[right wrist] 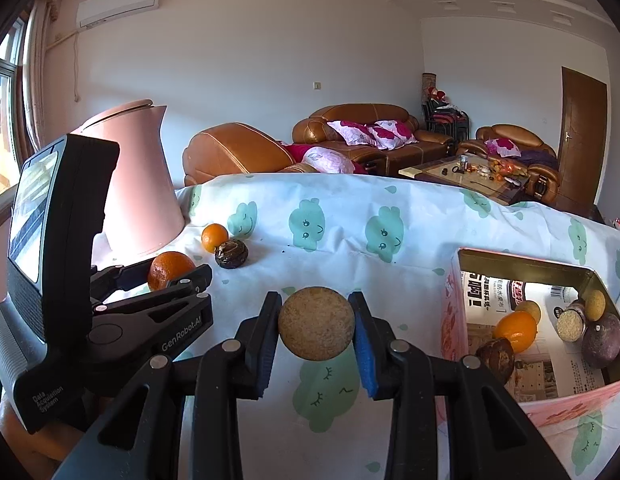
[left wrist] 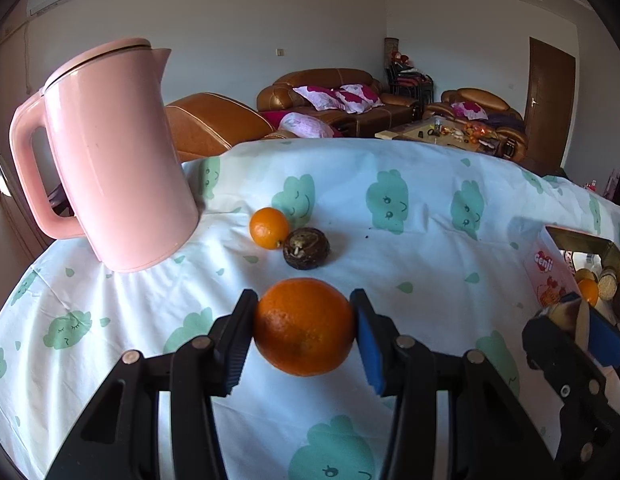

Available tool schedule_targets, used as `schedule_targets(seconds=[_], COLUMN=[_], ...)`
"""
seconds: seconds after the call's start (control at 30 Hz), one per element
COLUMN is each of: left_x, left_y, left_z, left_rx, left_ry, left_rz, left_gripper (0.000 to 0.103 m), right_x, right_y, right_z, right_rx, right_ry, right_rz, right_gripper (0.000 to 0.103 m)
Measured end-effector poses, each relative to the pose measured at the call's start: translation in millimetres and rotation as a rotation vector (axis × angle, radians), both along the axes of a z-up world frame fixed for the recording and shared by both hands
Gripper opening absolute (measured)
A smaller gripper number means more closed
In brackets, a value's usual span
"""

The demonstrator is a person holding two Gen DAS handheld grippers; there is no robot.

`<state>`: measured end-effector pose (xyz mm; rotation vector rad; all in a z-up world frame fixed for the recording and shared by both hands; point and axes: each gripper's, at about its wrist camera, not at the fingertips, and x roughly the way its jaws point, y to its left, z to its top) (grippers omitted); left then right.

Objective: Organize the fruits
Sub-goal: 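Carry the orange and cake slice over the tin tray with both grippers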

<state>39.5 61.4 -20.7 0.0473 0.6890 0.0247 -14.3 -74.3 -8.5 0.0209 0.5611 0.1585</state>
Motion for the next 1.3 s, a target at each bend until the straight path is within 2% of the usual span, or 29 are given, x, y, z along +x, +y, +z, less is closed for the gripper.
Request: schedule_targets(seconds=[0.33,0.8,1.3], left_x=[-12.5,-27.4,-43.6], left_y=[-24.6,-70.8,-134.1], left_z=[0.3,3.2,26.6], left_rx=[0.009,-0.010,-0.034], left_ry=[-0.011,-0.024,-0.123], left_rz=[-0.026,-0.081,-0.171], left_gripper=[0.049,0.049,0.049], right_x=[-14.2,-25.8,-35.6], right_y=[-21.5,-63.8,-126.8], right_z=[0.1,10.3,25.3], right_rx=[0.000,-0.017,-0.041], right_ry=[-0.004,-0.056,-0.127], right_rz=[0.000,-0.037,-0.123], right_gripper=[0.036,0.037,0.036])
